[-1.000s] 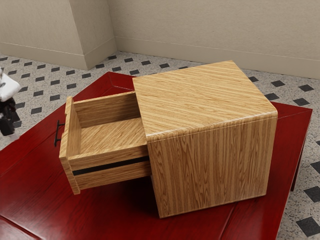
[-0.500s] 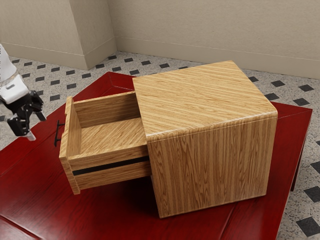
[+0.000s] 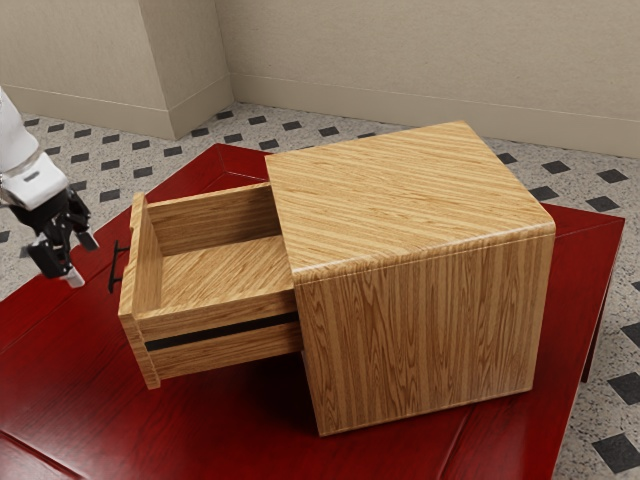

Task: Push the drawer handle with one arm to close the drawer

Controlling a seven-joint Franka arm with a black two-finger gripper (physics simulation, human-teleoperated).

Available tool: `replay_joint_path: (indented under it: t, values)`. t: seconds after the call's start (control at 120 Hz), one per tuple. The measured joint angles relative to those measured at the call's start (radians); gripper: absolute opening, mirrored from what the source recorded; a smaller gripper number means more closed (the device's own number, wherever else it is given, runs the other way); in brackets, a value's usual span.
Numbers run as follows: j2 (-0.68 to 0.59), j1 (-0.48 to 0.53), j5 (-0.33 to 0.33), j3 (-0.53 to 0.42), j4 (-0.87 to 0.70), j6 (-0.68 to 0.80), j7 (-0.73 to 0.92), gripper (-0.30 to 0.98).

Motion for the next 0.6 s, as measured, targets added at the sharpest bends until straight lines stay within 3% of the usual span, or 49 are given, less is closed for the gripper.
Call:
replay_joint_path:
  t: [0.167,0.267,0.408,0.6]
  values:
    - [0.012,-0.016,-0.005,-0.002,0.001,0.023,-0.045,0.26]
    - [-0.012,-0.014,-0.011,-0.018,-0.017,0.029,-0.068,0.10]
    - [-0.076,0.055,-0.033,-0.094,-0.092,0.031,-0.094,-0.01]
    - [-0.125,0.101,-0.055,-0.166,-0.108,0.023,-0.122,-0.07]
